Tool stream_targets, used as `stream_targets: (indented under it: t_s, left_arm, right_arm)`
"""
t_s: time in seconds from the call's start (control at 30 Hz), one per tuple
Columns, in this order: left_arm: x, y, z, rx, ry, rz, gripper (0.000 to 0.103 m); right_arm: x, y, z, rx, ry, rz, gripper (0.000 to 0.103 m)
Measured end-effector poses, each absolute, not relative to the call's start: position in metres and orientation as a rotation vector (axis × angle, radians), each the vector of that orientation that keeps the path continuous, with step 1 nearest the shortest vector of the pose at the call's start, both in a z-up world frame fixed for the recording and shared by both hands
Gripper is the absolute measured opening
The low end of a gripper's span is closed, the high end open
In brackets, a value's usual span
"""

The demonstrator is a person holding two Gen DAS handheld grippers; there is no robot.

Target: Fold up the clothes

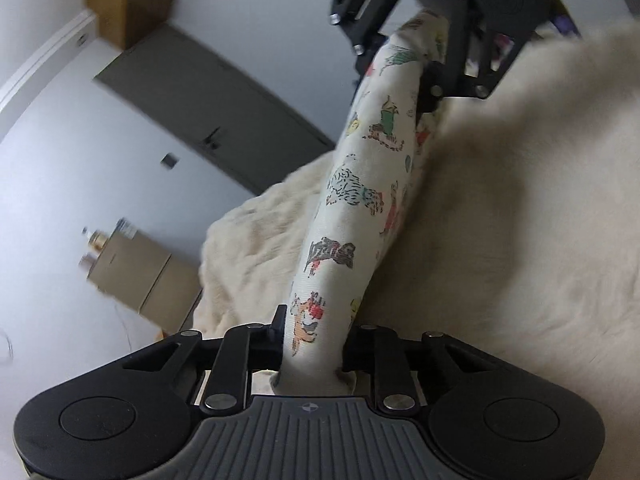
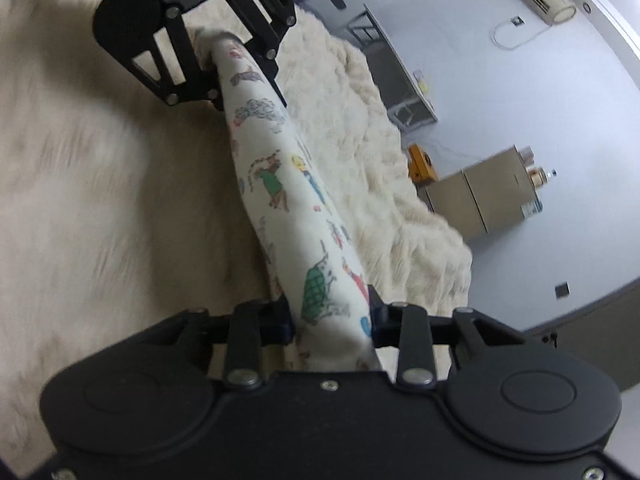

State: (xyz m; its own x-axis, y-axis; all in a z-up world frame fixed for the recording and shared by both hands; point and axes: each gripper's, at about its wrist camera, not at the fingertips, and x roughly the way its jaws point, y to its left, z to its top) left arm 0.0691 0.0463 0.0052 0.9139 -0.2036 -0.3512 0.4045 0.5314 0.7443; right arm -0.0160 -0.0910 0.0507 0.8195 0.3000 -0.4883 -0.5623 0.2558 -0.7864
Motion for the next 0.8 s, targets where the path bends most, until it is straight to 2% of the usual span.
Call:
stream_targets:
  t_s: [0.17, 0.3, 0.4, 0.53, 0.6, 0.63, 0.67, 0.73, 0.8]
  left_arm:
    - [0.038, 0.119, 0.067, 0.952, 0.266, -0.277, 0.019]
    - [0.006, 0.184, 0.103, 1.060, 0.355, -0.108, 0.020]
    - [0.000, 0.223, 0.108, 1.113, 0.430, -0.012, 0.020]
    - [-0.002, 0.286, 0.095, 1.093, 0.480, 0.129, 0.020]
    - [-0.004, 0.318, 0.087, 1.070, 0.487, 0.206, 0.020]
    - [-0.011, 0.325, 0.079, 1.067, 0.453, 0.260, 0.020]
    - [-0.019, 0.329, 0.069, 1.064, 0.409, 0.317, 0.020]
    - [-0.035, 0.339, 0.050, 1.056, 0.320, 0.431, 0.022]
    - [-0.050, 0.339, -0.006, 1.045, 0.309, 0.518, 0.024]
  right_arm:
    - [-0.016, -0.026, 0.116, -1.152, 0.203, 0.764, 0.030]
    - [-0.013, 0.028, 0.133, -1.125, 0.153, 0.872, 0.029]
    - [-0.002, 0.088, 0.131, -1.117, 0.116, 0.951, 0.029]
    - [0.019, 0.164, 0.117, -1.156, 0.065, 0.982, 0.029]
    - [0.024, 0.197, 0.110, -1.167, 0.009, 0.964, 0.028]
    - [0.022, 0.213, 0.104, -1.168, -0.077, 0.926, 0.028]
    - [0.016, 0.224, 0.092, -1.183, -0.206, 0.875, 0.028]
    - [0.004, 0.235, 0.055, -1.209, -0.255, 0.869, 0.030]
    - [-0.007, 0.244, 0.017, -1.234, -0.288, 0.870, 0.037]
